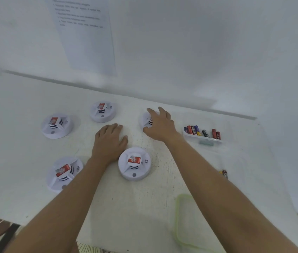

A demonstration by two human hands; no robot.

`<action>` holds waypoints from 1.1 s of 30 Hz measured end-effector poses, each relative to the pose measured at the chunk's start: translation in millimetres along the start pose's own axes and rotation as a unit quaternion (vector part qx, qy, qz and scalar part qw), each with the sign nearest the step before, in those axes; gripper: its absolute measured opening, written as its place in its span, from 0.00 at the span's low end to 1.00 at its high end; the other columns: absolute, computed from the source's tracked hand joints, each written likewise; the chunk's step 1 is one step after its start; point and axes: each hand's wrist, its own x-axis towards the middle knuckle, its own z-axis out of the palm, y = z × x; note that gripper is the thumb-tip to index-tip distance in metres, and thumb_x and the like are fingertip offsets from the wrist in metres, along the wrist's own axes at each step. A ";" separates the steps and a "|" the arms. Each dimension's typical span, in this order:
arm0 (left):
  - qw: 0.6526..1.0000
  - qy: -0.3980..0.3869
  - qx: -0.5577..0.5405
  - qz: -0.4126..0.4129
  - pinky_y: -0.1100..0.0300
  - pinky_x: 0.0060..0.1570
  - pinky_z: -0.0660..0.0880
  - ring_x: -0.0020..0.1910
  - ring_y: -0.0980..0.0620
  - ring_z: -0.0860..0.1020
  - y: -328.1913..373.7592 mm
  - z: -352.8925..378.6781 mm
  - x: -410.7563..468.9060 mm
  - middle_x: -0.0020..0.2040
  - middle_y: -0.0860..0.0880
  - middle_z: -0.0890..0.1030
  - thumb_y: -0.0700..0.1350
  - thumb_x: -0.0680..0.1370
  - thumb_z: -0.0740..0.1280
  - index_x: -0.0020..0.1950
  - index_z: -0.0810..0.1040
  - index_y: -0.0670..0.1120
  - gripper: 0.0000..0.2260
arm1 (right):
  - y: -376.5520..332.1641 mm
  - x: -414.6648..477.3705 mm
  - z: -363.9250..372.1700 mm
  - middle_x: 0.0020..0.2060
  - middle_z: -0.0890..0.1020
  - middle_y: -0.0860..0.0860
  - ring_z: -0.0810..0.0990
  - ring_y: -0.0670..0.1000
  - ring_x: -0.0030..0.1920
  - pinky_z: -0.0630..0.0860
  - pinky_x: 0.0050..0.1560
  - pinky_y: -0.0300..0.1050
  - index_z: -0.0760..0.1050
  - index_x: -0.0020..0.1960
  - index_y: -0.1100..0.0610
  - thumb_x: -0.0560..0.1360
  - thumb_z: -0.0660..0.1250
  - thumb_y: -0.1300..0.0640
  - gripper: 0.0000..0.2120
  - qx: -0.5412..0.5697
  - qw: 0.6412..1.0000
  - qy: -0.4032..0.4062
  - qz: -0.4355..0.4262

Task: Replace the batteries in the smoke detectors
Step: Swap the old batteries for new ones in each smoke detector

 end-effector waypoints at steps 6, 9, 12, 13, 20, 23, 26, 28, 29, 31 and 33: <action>1.000 -0.001 -0.009 -0.003 0.43 0.61 0.70 0.63 0.39 0.75 -1.6 2.8 4.3 0.65 0.43 0.78 0.58 0.74 0.55 0.64 0.78 0.43 0.28 | 2.7 22.0 5.8 0.75 0.60 0.60 0.61 0.64 0.73 0.65 0.69 0.59 0.53 0.79 0.55 0.71 0.72 0.48 0.44 -0.037 0.998 -0.041 0.023; 1.000 -0.001 -0.020 -0.009 0.42 0.65 0.67 0.66 0.40 0.72 -1.7 3.4 5.2 0.67 0.44 0.76 0.59 0.73 0.54 0.66 0.76 0.44 0.30 | 3.5 26.7 2.0 0.69 0.66 0.59 0.66 0.62 0.69 0.68 0.65 0.56 0.57 0.77 0.54 0.68 0.75 0.47 0.44 -0.035 0.999 -0.027 0.015; 1.000 -0.006 -0.024 -0.018 0.43 0.66 0.65 0.68 0.41 0.70 -3.0 3.6 5.5 0.69 0.44 0.74 0.60 0.73 0.52 0.68 0.75 0.45 0.31 | 5.1 26.3 -1.3 0.70 0.64 0.58 0.65 0.61 0.70 0.70 0.66 0.56 0.54 0.80 0.48 0.68 0.76 0.46 0.48 -0.013 0.999 -0.041 0.000; 0.999 -0.008 -0.026 -0.021 0.43 0.67 0.64 0.69 0.41 0.70 -3.1 2.8 5.4 0.70 0.44 0.74 0.61 0.73 0.52 0.68 0.75 0.45 0.32 | 5.5 25.5 -1.4 0.70 0.64 0.58 0.64 0.60 0.71 0.71 0.66 0.56 0.55 0.80 0.47 0.68 0.76 0.46 0.47 0.000 0.999 -0.041 0.000; 0.989 0.011 -0.138 -0.057 0.47 0.65 0.67 0.66 0.41 0.73 -3.5 -4.3 7.4 0.65 0.43 0.78 0.61 0.74 0.56 0.63 0.79 0.43 0.29 | -4.4 -3.2 -12.0 0.60 0.72 0.55 0.74 0.53 0.57 0.72 0.54 0.45 0.66 0.70 0.47 0.66 0.80 0.46 0.38 0.190 0.979 0.057 -0.042; 0.975 0.000 -0.204 -0.092 0.52 0.67 0.65 0.68 0.45 0.72 1.2 -20.5 6.7 0.68 0.44 0.76 0.53 0.80 0.62 0.67 0.76 0.44 0.20 | -9.9 -25.2 -20.0 0.58 0.77 0.49 0.77 0.52 0.56 0.77 0.57 0.51 0.68 0.68 0.44 0.64 0.80 0.39 0.37 0.248 0.963 0.079 -0.075; 0.970 0.040 -0.231 -0.067 0.59 0.64 0.66 0.66 0.49 0.74 16.8 -40.3 -5.9 0.67 0.47 0.77 0.47 0.83 0.61 0.70 0.74 0.45 0.16 | -15.1 -47.6 -22.9 0.58 0.79 0.48 0.79 0.48 0.56 0.79 0.52 0.42 0.68 0.67 0.44 0.66 0.81 0.43 0.35 0.341 0.935 0.053 -0.086; 0.937 0.043 -0.332 -0.102 0.60 0.57 0.73 0.57 0.52 0.80 32.7 -53.9 -17.6 0.62 0.48 0.81 0.48 0.84 0.59 0.68 0.75 0.47 0.15 | -16.5 -59.7 -21.1 0.56 0.81 0.49 0.81 0.48 0.54 0.80 0.52 0.42 0.68 0.66 0.44 0.66 0.82 0.47 0.34 0.400 0.910 0.036 -0.099; 0.898 0.023 -0.420 -0.132 0.57 0.52 0.77 0.52 0.51 0.82 40.5 -60.5 -23.8 0.59 0.48 0.82 0.49 0.84 0.58 0.67 0.76 0.48 0.14 | -16.6 -65.3 -19.4 0.55 0.81 0.49 0.82 0.48 0.53 0.81 0.53 0.44 0.69 0.66 0.45 0.66 0.82 0.49 0.34 0.426 0.898 0.031 -0.107; 0.806 -0.041 -0.564 -0.177 0.53 0.43 0.82 0.47 0.45 0.84 52.3 -73.9 -36.1 0.55 0.44 0.83 0.49 0.84 0.58 0.63 0.77 0.47 0.13 | -15.5 -75.9 -16.5 0.54 0.82 0.52 0.82 0.48 0.53 0.80 0.56 0.44 0.68 0.66 0.46 0.66 0.82 0.52 0.35 0.464 0.877 0.017 -0.125; 0.754 -0.088 -0.627 -0.175 0.52 0.41 0.83 0.46 0.43 0.85 56.5 -82.6 -46.7 0.53 0.41 0.84 0.45 0.84 0.58 0.61 0.78 0.44 0.12 | -12.2 -83.9 -12.6 0.56 0.82 0.56 0.82 0.51 0.56 0.79 0.59 0.47 0.68 0.66 0.46 0.64 0.81 0.52 0.35 0.494 0.858 -0.011 -0.139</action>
